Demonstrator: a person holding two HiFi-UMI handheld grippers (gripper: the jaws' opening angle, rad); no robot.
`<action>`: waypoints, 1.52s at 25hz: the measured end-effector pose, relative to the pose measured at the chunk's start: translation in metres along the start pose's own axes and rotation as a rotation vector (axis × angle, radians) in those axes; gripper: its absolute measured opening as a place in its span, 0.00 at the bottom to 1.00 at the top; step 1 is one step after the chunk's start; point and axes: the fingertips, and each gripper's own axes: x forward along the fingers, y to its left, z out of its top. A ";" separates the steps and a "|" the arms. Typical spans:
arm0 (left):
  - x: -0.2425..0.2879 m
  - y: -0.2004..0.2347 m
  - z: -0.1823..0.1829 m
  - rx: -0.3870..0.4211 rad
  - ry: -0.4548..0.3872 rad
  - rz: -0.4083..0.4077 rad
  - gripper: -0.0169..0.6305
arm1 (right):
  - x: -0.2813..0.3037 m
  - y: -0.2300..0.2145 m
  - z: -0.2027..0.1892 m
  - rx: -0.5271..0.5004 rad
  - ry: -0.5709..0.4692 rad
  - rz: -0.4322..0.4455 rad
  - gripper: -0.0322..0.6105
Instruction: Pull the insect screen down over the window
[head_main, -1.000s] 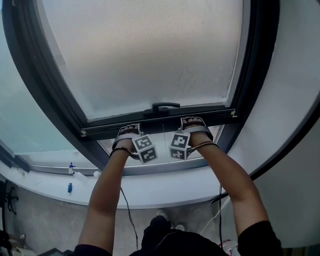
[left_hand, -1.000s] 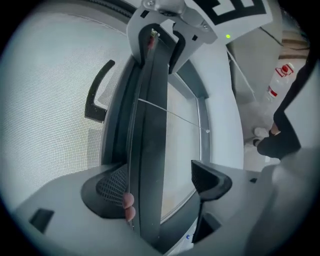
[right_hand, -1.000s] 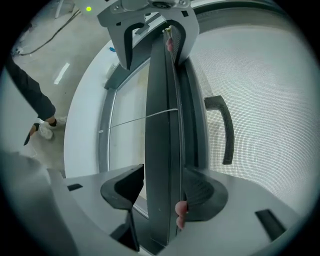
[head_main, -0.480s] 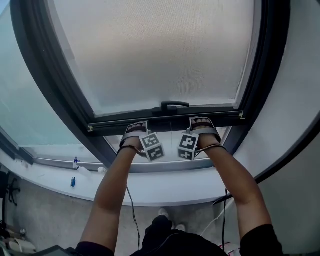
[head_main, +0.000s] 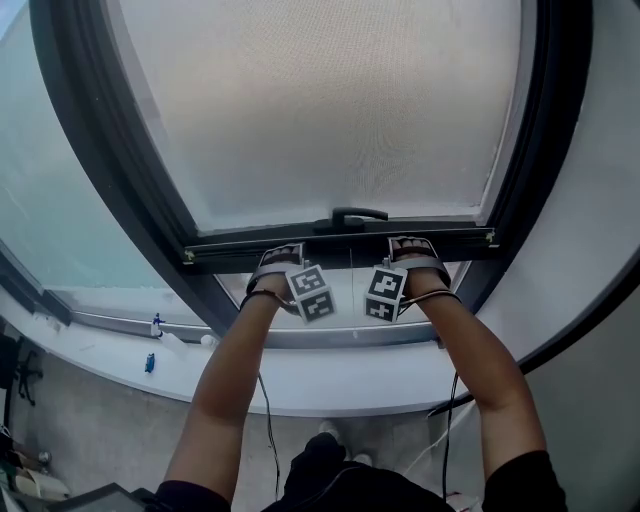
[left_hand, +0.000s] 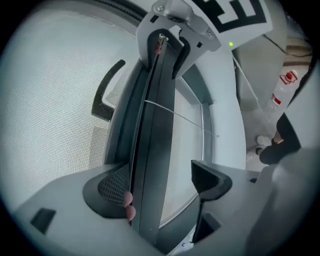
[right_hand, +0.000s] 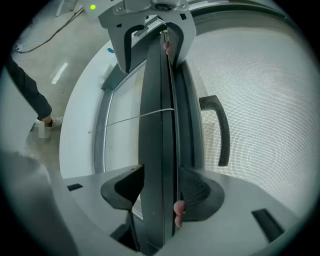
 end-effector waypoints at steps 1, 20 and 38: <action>-0.001 0.000 0.000 -0.004 -0.011 -0.001 0.63 | 0.000 0.000 0.000 0.001 -0.001 -0.005 0.40; -0.004 0.002 0.001 -0.027 -0.036 -0.036 0.63 | -0.004 -0.004 0.002 0.032 -0.069 0.006 0.39; -0.100 0.002 0.036 -0.465 -0.542 0.120 0.62 | -0.099 0.010 0.003 0.437 -0.351 -0.179 0.39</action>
